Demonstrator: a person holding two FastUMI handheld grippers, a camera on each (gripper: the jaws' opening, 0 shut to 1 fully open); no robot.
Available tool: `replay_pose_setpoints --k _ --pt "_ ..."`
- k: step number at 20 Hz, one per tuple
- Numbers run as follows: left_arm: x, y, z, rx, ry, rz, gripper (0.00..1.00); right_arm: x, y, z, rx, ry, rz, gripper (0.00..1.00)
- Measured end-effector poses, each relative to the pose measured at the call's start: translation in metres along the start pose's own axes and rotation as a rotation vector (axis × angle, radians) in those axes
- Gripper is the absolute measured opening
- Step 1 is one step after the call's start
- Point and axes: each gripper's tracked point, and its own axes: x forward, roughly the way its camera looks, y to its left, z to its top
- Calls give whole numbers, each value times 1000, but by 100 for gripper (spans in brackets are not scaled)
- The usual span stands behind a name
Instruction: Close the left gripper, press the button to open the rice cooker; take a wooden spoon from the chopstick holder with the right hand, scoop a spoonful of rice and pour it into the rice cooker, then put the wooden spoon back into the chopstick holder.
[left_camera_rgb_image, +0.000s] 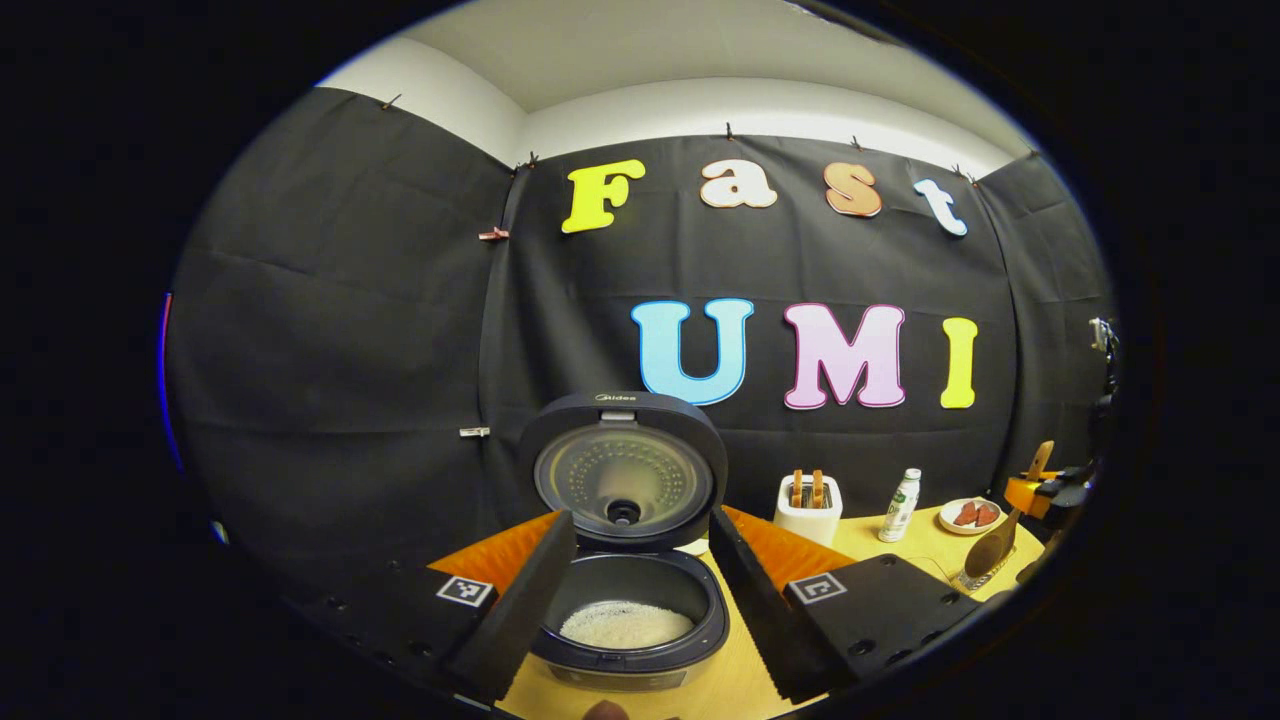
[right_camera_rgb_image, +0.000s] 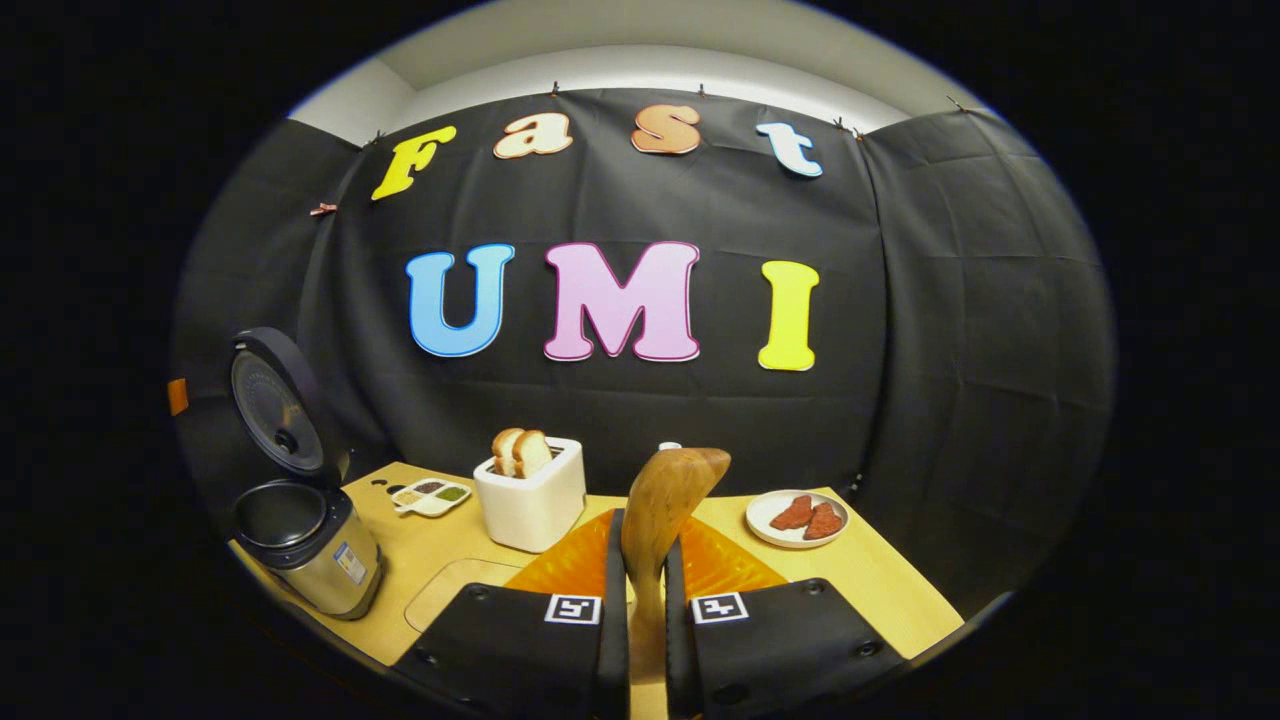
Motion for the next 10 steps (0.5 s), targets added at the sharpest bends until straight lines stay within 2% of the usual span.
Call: replay_pose_setpoints --k 3,10 --pt "3 2 -3 -6 16 -15 92 14 31 -2 -3 5 43 18" --pt "11 12 -2 15 9 -25 92 46 83 -49 7 98 89 19"
